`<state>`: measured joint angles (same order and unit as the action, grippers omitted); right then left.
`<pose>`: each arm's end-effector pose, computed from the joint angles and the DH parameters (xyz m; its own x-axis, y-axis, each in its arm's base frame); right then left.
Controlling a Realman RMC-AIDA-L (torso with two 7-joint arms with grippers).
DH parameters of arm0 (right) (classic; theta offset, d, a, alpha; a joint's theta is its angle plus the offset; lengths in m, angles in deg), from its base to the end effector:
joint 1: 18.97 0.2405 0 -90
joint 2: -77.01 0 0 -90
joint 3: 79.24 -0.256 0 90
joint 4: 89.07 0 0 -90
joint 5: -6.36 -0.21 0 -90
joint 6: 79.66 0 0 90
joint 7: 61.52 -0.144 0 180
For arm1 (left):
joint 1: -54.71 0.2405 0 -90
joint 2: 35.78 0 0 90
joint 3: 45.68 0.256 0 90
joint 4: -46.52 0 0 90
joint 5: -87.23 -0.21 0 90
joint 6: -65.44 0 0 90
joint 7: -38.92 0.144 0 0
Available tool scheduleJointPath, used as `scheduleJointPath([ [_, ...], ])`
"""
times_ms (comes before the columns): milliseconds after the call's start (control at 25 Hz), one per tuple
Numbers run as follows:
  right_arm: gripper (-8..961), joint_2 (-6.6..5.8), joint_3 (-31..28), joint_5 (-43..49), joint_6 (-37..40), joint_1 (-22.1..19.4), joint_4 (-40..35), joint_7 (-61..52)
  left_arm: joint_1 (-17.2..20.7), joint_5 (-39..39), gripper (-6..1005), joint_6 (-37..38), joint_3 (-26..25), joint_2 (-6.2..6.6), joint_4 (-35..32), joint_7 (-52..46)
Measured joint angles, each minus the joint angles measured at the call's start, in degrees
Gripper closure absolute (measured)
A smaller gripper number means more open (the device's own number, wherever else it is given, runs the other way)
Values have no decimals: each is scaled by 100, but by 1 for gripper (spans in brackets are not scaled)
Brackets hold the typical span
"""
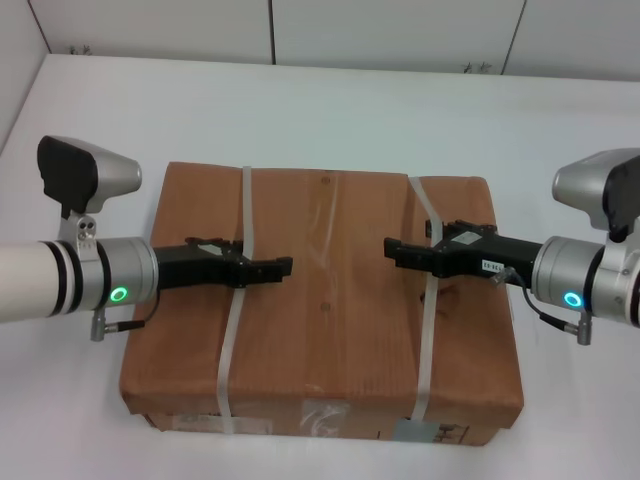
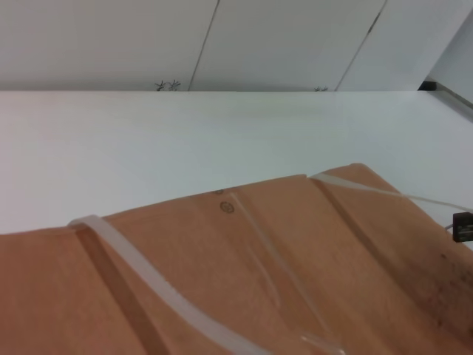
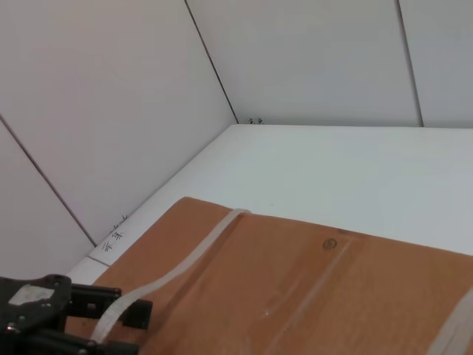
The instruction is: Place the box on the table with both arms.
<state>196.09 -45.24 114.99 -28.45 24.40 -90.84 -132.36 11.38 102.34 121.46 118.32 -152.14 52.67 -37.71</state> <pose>0.2748 0.3605 -0.1015 0.6343 -0.5988 -0.4890 -0.7597 -0.5997 -0.2512 -0.3037 0.3592 -0.0711 0.6347 0.6463 0.4237 0.7693 -0.5802 -0.2674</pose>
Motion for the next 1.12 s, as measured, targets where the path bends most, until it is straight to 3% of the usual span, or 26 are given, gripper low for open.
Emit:
scheduleJointPath([
  [160, 63, 0, -28, -13, 49, -86, -4, 0, 24, 26, 156, 0, 0, 7, 16, -30],
  [760, 64, -6, -226, -36, 388, -431, -296, -17, 127, 193, 156, 137, 0, 110, 52, -85],
  [1120, 65, -17, -228, -247, 1018, -700, -550, 35, 260, 601, 156, 907, 9, 220, 53, 87],
])
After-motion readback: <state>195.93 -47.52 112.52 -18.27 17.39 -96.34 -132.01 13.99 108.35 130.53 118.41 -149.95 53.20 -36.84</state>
